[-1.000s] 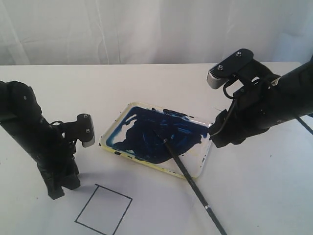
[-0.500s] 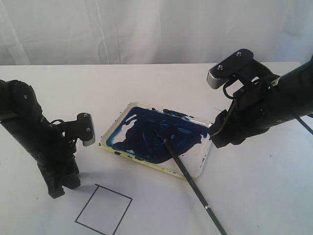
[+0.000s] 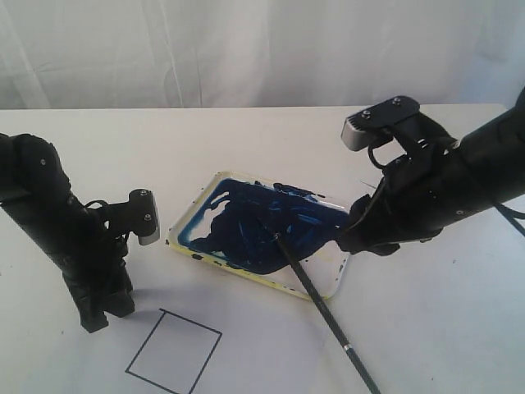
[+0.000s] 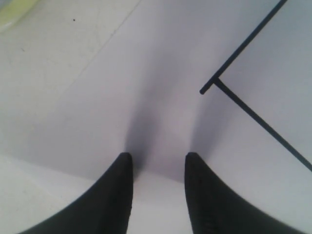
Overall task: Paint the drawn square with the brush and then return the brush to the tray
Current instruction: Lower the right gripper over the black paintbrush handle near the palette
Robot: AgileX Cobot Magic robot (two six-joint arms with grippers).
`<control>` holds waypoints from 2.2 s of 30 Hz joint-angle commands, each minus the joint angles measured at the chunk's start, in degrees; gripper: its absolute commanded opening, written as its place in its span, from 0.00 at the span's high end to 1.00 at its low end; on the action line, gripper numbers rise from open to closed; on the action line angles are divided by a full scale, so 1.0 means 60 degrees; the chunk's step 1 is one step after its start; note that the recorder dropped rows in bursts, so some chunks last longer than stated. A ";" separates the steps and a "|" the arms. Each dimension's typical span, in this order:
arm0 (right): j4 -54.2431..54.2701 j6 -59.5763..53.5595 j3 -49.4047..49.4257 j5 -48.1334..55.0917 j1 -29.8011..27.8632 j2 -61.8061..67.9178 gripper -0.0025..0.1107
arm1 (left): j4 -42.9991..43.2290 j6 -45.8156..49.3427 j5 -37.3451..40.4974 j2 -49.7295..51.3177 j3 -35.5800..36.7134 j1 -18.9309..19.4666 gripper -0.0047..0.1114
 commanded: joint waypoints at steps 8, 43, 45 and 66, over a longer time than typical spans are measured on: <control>0.0153 0.0759 -0.0054 0.1079 0.0032 0.0852 0.63 | -0.0079 -0.0047 0.0467 0.0194 0.0086 -0.0063 0.60; -0.0037 0.2224 0.2760 -0.4237 0.1848 -0.1854 0.60 | -0.0079 -0.0067 0.0570 0.0194 0.0086 -0.0063 0.60; -0.0037 0.2224 0.3041 -0.4811 0.2119 -0.1854 0.60 | -0.0079 -0.0067 0.0570 0.0194 0.0086 -0.0063 0.60; -0.0127 0.2450 0.3721 -0.7057 0.3315 0.0771 0.60 | -0.0079 -0.0067 0.0587 0.0194 0.0086 -0.0063 0.60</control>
